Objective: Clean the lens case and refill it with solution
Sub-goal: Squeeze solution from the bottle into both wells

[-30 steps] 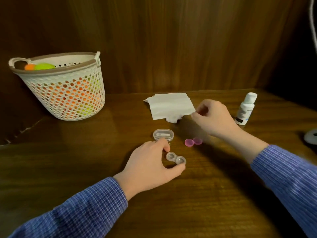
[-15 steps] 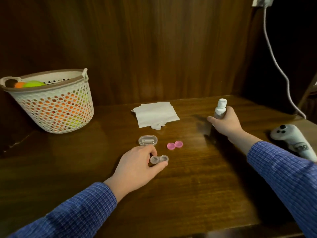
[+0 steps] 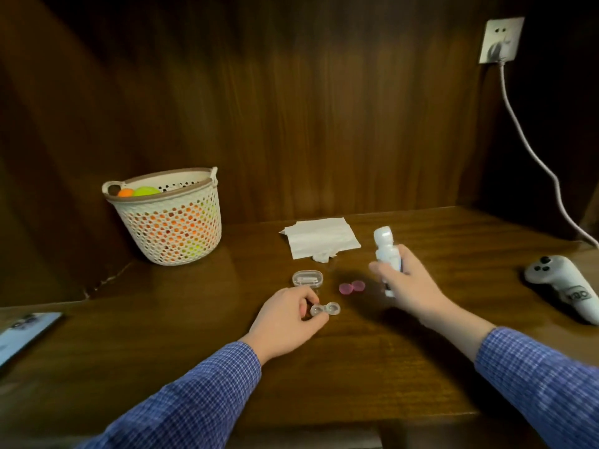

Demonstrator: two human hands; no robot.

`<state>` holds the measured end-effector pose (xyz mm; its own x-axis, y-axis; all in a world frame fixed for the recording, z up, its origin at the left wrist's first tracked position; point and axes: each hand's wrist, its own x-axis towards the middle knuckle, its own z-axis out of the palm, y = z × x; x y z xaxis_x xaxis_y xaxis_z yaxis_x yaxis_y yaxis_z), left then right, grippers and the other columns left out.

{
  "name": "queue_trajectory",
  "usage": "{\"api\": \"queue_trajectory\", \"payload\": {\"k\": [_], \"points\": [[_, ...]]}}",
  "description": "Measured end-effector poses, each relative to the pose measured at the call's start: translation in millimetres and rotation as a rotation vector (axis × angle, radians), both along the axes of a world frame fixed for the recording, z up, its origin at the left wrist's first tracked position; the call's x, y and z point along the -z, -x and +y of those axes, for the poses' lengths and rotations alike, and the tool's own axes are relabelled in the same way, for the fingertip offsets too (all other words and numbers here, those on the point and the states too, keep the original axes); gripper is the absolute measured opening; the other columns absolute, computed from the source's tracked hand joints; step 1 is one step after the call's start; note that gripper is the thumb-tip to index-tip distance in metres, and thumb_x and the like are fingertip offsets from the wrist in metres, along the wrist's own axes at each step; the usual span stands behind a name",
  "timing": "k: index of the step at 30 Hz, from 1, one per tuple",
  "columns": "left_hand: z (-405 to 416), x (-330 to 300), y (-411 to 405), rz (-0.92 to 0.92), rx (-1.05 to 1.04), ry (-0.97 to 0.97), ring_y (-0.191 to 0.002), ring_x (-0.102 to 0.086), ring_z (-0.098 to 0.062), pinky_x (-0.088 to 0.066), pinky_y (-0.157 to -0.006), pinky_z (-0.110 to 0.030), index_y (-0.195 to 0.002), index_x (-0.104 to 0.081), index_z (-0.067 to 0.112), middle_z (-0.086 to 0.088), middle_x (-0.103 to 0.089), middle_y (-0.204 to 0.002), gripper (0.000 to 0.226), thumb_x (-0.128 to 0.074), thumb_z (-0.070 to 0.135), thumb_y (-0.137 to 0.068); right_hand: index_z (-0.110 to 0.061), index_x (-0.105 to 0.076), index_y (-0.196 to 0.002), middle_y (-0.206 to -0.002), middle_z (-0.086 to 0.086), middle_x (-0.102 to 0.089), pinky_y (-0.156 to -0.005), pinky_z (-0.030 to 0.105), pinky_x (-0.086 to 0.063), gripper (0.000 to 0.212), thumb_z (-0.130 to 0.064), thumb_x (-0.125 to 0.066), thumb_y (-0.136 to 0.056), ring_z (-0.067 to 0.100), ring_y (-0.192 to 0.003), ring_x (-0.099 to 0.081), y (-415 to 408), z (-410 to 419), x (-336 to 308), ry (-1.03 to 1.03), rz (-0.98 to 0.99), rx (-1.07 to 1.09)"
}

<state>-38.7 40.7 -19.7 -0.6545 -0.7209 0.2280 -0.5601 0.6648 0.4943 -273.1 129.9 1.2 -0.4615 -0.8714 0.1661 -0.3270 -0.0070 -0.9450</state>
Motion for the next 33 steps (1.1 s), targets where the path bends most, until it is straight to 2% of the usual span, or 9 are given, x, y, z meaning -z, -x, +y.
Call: {"api": "queue_trajectory", "payload": {"k": [3,6,8,11,13,16,20,28,33], "points": [[6,-4,-5,0.145,-0.061,-0.106,-0.067,-0.056,-0.002,-0.051,-0.067,-0.019,-0.114,-0.058,0.041,0.009,-0.058,-0.078,0.027,-0.068,0.048,-0.089,-0.034,-0.053,-0.118,-0.097,0.012,-0.076,-0.067,0.027,-0.060,0.035,-0.028,-0.073,-0.089,0.015,-0.069,-0.070,-29,19,-3,0.047,-0.192,-0.227],[15,-8,-11,0.385,-0.117,-0.195,-0.064,-0.054,0.003,-0.049,-0.059,-0.012,-0.107,-0.059,0.041,0.005,-0.061,-0.085,0.017,-0.066,0.030,-0.097,-0.031,-0.060,-0.114,-0.088,0.005,-0.074,-0.059,0.029,-0.057,0.031,-0.049,-0.069,-0.091,0.015,-0.061,-0.064,-53,30,-6,0.060,-0.302,-0.302],[22,-12,-13,0.501,-0.112,-0.228,-0.072,-0.058,0.001,-0.049,-0.062,-0.012,-0.106,-0.060,0.041,0.007,-0.064,-0.092,0.014,-0.060,0.028,-0.101,-0.021,-0.061,-0.112,-0.076,0.002,-0.067,-0.053,0.030,-0.054,0.046,-0.063,-0.055,-0.093,0.015,-0.057,-0.060,-62,32,-7,0.043,-0.373,-0.340],[35,-26,-9,0.572,-0.005,-0.262,-0.088,-0.061,0.007,-0.048,-0.072,-0.008,-0.108,-0.062,0.048,0.023,-0.066,-0.098,0.022,-0.049,0.031,-0.105,-0.015,-0.058,-0.109,-0.074,0.005,-0.065,-0.056,0.034,-0.054,0.043,-0.056,-0.050,-0.099,0.019,-0.059,-0.060,-71,30,-9,0.067,-0.500,-0.422],[43,-38,-2,0.579,0.084,-0.310,-0.084,-0.063,0.010,-0.048,-0.069,-0.006,-0.115,-0.061,0.047,0.027,-0.066,-0.095,0.024,-0.044,0.032,-0.107,-0.016,-0.059,-0.111,-0.079,0.008,-0.065,-0.060,0.036,-0.055,0.038,-0.051,-0.054,-0.098,0.021,-0.063,-0.061,-75,27,-11,0.084,-0.540,-0.463],[42,-52,9,0.564,0.149,-0.366,-0.074,-0.064,0.007,-0.050,-0.064,-0.008,-0.124,-0.060,0.042,0.025,-0.069,-0.085,0.028,-0.040,0.029,-0.109,-0.015,-0.062,-0.113,-0.081,0.008,-0.066,-0.061,0.034,-0.055,0.037,-0.048,-0.051,-0.102,0.019,-0.064,-0.062,-75,17,-13,0.087,-0.499,-0.475],[26,-63,15,0.534,0.173,-0.352,-0.077,-0.060,0.018,-0.045,-0.069,-0.003,-0.116,-0.060,0.049,0.038,-0.065,-0.081,0.029,-0.041,0.028,-0.109,-0.025,-0.072,-0.088,-0.076,0.005,-0.067,-0.061,0.033,-0.053,0.044,-0.056,-0.044,-0.101,0.017,-0.062,-0.062,-70,1,-21,0.039,-0.385,-0.467],[-5,-47,26,0.602,0.235,-0.370,-0.117,-0.062,0.003,-0.051,-0.093,-0.015,-0.121,-0.070,0.039,0.020,-0.071,-0.121,0.030,-0.047,0.027,-0.107,-0.024,-0.068,-0.073,-0.064,0.005,-0.059,-0.053,0.032,-0.048,0.053,-0.065,-0.044,-0.096,0.018,-0.050,-0.052,-67,-24,-18,-0.022,-0.320,-0.473],[-3,-46,28,0.661,0.313,-0.300,-0.088,-0.068,0.006,-0.050,-0.073,-0.007,-0.117,-0.069,0.036,0.024,-0.072,-0.094,0.030,-0.043,0.025,-0.108,-0.025,-0.067,-0.066,-0.060,0.004,-0.058,-0.052,0.032,-0.048,0.058,-0.068,-0.041,-0.095,0.018,-0.047,-0.051,-64,-25,-16,0.011,-0.293,-0.472]]}}
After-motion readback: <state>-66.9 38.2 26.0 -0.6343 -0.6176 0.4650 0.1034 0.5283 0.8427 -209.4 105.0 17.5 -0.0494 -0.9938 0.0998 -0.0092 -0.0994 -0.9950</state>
